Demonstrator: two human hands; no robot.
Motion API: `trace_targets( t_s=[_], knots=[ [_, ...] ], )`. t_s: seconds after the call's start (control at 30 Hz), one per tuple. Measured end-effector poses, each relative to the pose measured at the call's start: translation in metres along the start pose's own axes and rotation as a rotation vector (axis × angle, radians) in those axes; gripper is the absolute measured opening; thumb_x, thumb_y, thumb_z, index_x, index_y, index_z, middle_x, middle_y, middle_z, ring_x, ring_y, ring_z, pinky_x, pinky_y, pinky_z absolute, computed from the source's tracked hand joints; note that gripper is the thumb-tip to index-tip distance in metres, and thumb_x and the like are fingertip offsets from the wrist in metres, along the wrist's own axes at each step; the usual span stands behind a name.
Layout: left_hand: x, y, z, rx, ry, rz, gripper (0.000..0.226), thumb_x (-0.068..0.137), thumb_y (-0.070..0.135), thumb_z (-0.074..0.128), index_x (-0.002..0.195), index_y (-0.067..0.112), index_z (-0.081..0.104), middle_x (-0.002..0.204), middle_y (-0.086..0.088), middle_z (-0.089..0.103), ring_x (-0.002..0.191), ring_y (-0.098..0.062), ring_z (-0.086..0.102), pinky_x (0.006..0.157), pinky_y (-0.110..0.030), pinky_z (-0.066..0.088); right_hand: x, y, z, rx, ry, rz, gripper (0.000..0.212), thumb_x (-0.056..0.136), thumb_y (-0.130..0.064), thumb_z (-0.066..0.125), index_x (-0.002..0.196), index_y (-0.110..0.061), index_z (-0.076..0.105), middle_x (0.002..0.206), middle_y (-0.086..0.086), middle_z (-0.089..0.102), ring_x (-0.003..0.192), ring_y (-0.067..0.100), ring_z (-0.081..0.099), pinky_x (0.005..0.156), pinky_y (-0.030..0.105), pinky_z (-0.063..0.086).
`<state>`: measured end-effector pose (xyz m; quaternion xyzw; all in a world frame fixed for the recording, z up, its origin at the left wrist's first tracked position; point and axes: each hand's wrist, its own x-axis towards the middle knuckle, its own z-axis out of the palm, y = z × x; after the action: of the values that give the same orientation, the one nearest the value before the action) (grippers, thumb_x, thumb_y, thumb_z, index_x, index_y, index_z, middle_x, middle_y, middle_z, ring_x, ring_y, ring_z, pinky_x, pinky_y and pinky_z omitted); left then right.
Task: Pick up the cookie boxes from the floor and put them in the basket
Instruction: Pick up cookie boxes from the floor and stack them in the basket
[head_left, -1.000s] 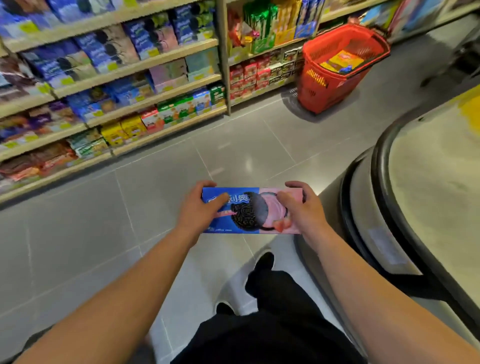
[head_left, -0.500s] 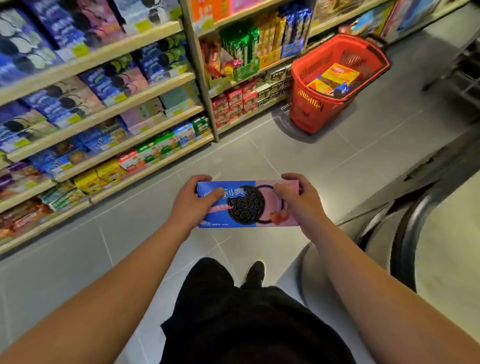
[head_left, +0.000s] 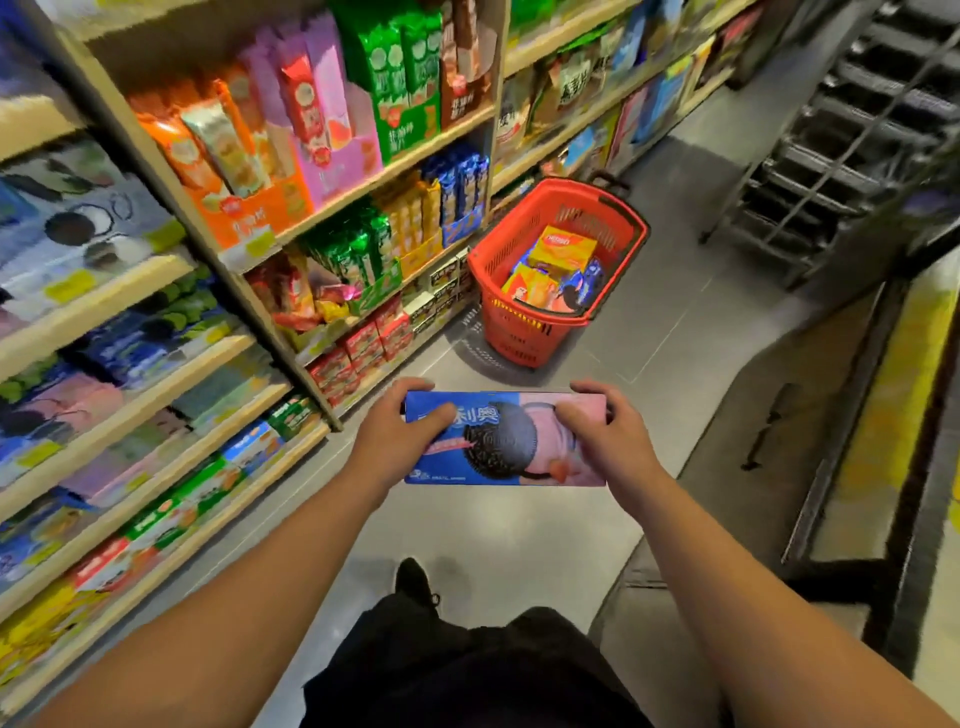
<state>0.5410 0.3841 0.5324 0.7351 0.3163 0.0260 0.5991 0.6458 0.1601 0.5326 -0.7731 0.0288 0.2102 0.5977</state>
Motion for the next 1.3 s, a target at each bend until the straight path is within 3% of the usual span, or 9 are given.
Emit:
trace_targets(
  t_s=[0.1,0.23,0.4,0.57,0.7,0.87,1.07,1.17,1.3],
  knots=[
    [0.054,0.030,0.018,0.077,-0.068,0.040,0.029,0.083,0.032,0.072,0.110,0.027,0.060,0.098,0.009,0.062,0.087,-0.009,0.061,0.066,-0.013,0.046,0.039,-0.010,-0.011,0.035,0.090,0.022,0.032,0.074,-0.031,0.079,0.103,-0.033,0.065,0.107,0.000,0.067,0.100,0.025,0.066,0.084,0.043,0.058],
    [0.129,0.066,0.062,0.098,-0.179,0.043,0.029,0.081,0.031,0.074,0.108,0.028,0.061,0.096,0.006,0.066,0.090,-0.017,0.065,0.081,-0.035,0.054,0.099,-0.021,-0.040,0.066,0.217,0.036,0.030,0.082,-0.023,0.076,0.110,-0.026,0.064,0.110,0.003,0.066,0.096,0.020,0.064,0.082,0.033,0.056],
    [0.210,0.109,0.124,0.107,-0.187,0.057,0.034,0.077,0.036,0.075,0.107,0.029,0.061,0.096,0.009,0.066,0.088,-0.013,0.065,0.086,-0.040,0.054,0.191,-0.041,-0.084,0.102,0.229,0.043,0.027,0.083,-0.021,0.075,0.108,-0.026,0.063,0.105,0.004,0.065,0.087,0.016,0.063,0.073,0.029,0.055],
    [0.275,0.151,0.193,0.073,-0.128,0.006,0.033,0.076,0.037,0.075,0.106,0.030,0.062,0.102,0.000,0.068,0.091,-0.019,0.067,0.081,-0.040,0.056,0.291,-0.073,-0.142,0.107,0.135,0.088,0.030,0.086,-0.019,0.072,0.113,-0.023,0.061,0.098,0.001,0.064,0.072,0.013,0.063,0.050,0.022,0.051],
    [0.311,0.171,0.224,-0.027,-0.112,-0.062,0.031,0.081,0.026,0.073,0.110,0.024,0.061,0.101,-0.004,0.069,0.085,-0.020,0.071,0.079,-0.041,0.058,0.359,-0.096,-0.171,0.001,0.071,0.085,0.030,0.084,-0.023,0.074,0.111,-0.026,0.062,0.094,-0.004,0.065,0.073,0.007,0.062,0.056,0.020,0.051],
    [0.371,0.183,0.246,-0.066,0.011,-0.116,0.022,0.084,0.013,0.071,0.104,0.018,0.062,0.088,0.008,0.062,0.077,-0.011,0.060,0.065,-0.016,0.050,0.448,-0.117,-0.170,-0.081,-0.046,0.120,0.028,0.085,-0.021,0.074,0.110,-0.024,0.062,0.091,-0.005,0.065,0.070,0.006,0.063,0.053,0.019,0.051],
    [0.461,0.163,0.255,-0.046,0.073,-0.223,0.029,0.083,0.026,0.072,0.109,0.029,0.061,0.100,0.007,0.062,0.090,-0.016,0.060,0.075,-0.028,0.049,0.558,-0.125,-0.141,-0.233,-0.140,0.180,0.027,0.076,-0.032,0.077,0.099,-0.035,0.063,0.097,0.000,0.069,0.077,0.015,0.066,0.069,0.035,0.058],
    [0.486,0.156,0.260,-0.082,0.098,-0.289,0.035,0.075,0.038,0.074,0.108,0.033,0.060,0.109,0.002,0.062,0.099,-0.021,0.062,0.088,-0.038,0.052,0.595,-0.127,-0.129,-0.287,-0.185,0.191,0.027,0.079,-0.029,0.077,0.102,-0.032,0.063,0.098,0.000,0.069,0.074,0.013,0.066,0.070,0.034,0.057],
    [0.522,0.141,0.267,-0.068,0.160,-0.373,0.046,0.062,0.052,0.066,0.105,0.037,0.060,0.107,-0.002,0.066,0.095,-0.023,0.064,0.082,-0.039,0.054,0.652,-0.120,-0.108,-0.350,-0.271,0.219,0.030,0.082,-0.023,0.076,0.108,-0.021,0.062,0.084,-0.002,0.066,0.070,0.015,0.059,0.068,0.034,0.051]
  ],
)
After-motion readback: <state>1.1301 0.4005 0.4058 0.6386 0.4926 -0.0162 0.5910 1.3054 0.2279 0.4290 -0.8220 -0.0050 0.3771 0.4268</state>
